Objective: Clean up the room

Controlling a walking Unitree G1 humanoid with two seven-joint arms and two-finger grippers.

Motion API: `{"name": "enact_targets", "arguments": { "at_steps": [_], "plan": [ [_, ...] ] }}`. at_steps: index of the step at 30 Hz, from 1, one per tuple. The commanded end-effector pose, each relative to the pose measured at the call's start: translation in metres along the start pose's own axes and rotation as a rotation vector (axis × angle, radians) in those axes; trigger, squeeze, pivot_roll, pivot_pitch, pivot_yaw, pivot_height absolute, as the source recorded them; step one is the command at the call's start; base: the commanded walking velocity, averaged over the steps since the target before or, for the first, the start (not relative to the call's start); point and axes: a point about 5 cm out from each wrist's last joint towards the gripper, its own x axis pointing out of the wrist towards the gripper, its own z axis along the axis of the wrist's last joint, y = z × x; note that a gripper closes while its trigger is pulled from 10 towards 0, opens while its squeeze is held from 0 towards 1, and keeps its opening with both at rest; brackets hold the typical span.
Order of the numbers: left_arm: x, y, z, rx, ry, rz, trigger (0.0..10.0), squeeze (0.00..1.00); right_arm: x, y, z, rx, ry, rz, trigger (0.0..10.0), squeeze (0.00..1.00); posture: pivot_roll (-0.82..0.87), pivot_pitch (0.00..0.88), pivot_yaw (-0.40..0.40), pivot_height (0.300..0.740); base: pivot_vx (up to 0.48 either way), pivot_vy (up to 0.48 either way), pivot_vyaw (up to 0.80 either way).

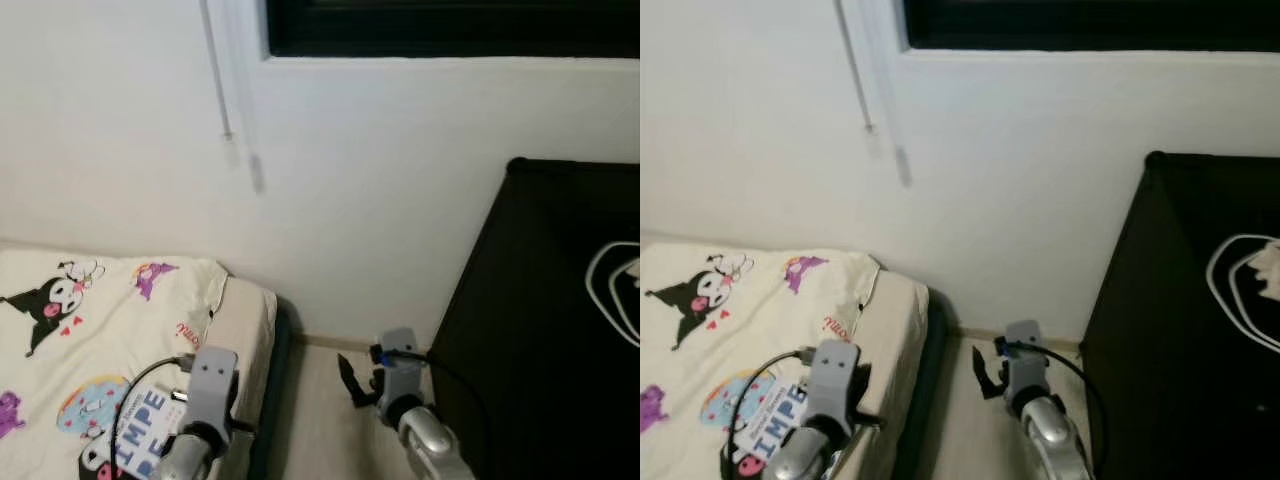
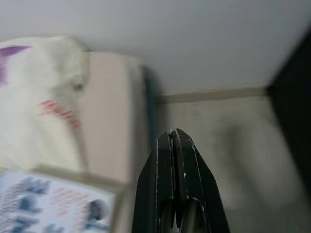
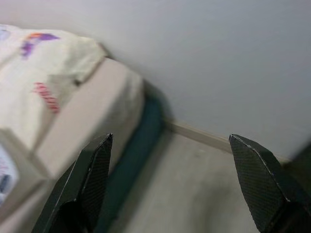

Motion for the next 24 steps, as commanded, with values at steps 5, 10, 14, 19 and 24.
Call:
{"name": "enact_targets", "arguments": {
  "at_steps": [5, 10, 14, 19, 24],
  "plan": [
    [-0.0014, 0.005, -0.0085, -0.055, 0.069, 0.032, 10.0, 0.0, -0.001, -0.0006, -0.0011, 0.026, 0.004, -0.01, 10.0, 0.0, 0.03, 0.176, 0.017, 0.74, 0.0, 0.104, 0.0],
    [-0.0014, 0.0078, -0.0083, -0.065, 0.066, 0.044, 10.0, 0.0, -0.0006, -0.0007, -0.0009, 0.027, 0.004, -0.009, 10.0, 0.0, 0.03, 0.177, 0.016, 0.74, 0.0, 0.096, 0.0],
    [-0.0015, 0.0095, -0.0079, -0.054, 0.058, 0.061, 10.0, 0.0, 0.0003, -0.0005, -0.0003, 0.027, 0.005, -0.005, 10.0, 0.0, 0.03, 0.176, 0.015, 0.74, 0.0, 0.0, 0.0],
    [-0.0013, 0.0087, -0.0073, -0.05, 0.051, 0.058, 10.0, 0.0, 0.0004, -0.0006, -0.0002, 0.027, 0.005, -0.005, 10.0, 0.0, 0.03, 0.173, 0.015, 0.74, 0.0, 0.0, 0.0],
    [-0.0007, 0.0081, -0.0037, -0.041, 0.023, 0.053, 10.0, 0.0, 0.0, 0.0015, -0.0009, -0.022, 0.009, 0.02, 10.0, 0.0, 0.03, 0.172, 0.014, 0.74, 0.0, 0.0, 0.0]
  ]
}}
